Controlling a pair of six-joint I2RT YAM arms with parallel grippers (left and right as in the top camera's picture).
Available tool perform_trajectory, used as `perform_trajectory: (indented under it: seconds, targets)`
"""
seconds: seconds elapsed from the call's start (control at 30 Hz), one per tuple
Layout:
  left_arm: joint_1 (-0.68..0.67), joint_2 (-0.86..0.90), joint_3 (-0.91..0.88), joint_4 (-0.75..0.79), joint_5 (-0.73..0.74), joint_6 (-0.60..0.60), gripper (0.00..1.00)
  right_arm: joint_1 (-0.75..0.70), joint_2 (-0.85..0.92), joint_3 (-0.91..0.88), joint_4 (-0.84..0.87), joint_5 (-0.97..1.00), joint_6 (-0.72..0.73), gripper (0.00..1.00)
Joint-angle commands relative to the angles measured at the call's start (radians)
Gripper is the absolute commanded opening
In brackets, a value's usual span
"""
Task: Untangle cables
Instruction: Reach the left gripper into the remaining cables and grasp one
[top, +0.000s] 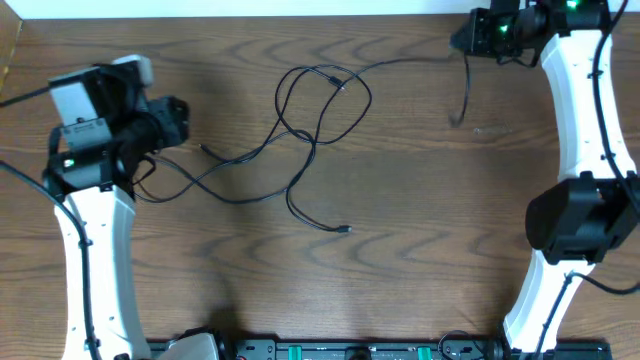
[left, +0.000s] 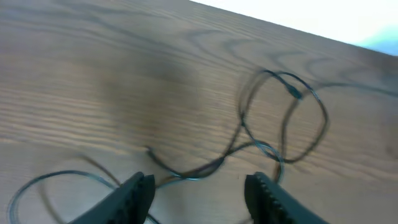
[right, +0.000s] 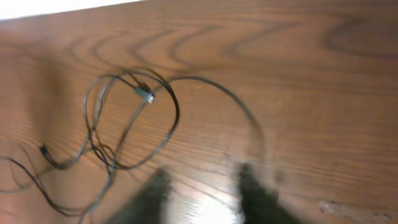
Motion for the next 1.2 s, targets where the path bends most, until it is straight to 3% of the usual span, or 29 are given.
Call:
perform_trajectory:
  seconds: [0.0, 0.13, 0.5, 0.9, 1.17]
  targets:
    - [-0.058, -0.002, 0.012, -0.006, 0.033, 0.051, 0.54, 0.002, 0.019, 0.008, -0.007, -0.002, 0.000, 0.66]
    - [-0.148, 0.016, 0.012, -0.033, 0.032, 0.050, 0.54, 0.000, 0.017, 0.008, -0.007, -0.002, -0.003, 0.81]
    - [-0.377, 0.239, 0.008, -0.111, -0.039, -0.003, 0.54, 0.000, 0.017, 0.008, -0.038, -0.002, -0.003, 0.84]
    - [-0.415, 0.483, 0.007, 0.177, -0.221, -0.376, 0.54, 0.003, 0.017, 0.008, -0.066, -0.002, -0.003, 0.83]
    - [-0.439, 0.613, 0.007, 0.414, -0.228, -0.416, 0.49, 0.003, 0.017, 0.008, -0.072, 0.017, -0.003, 0.84]
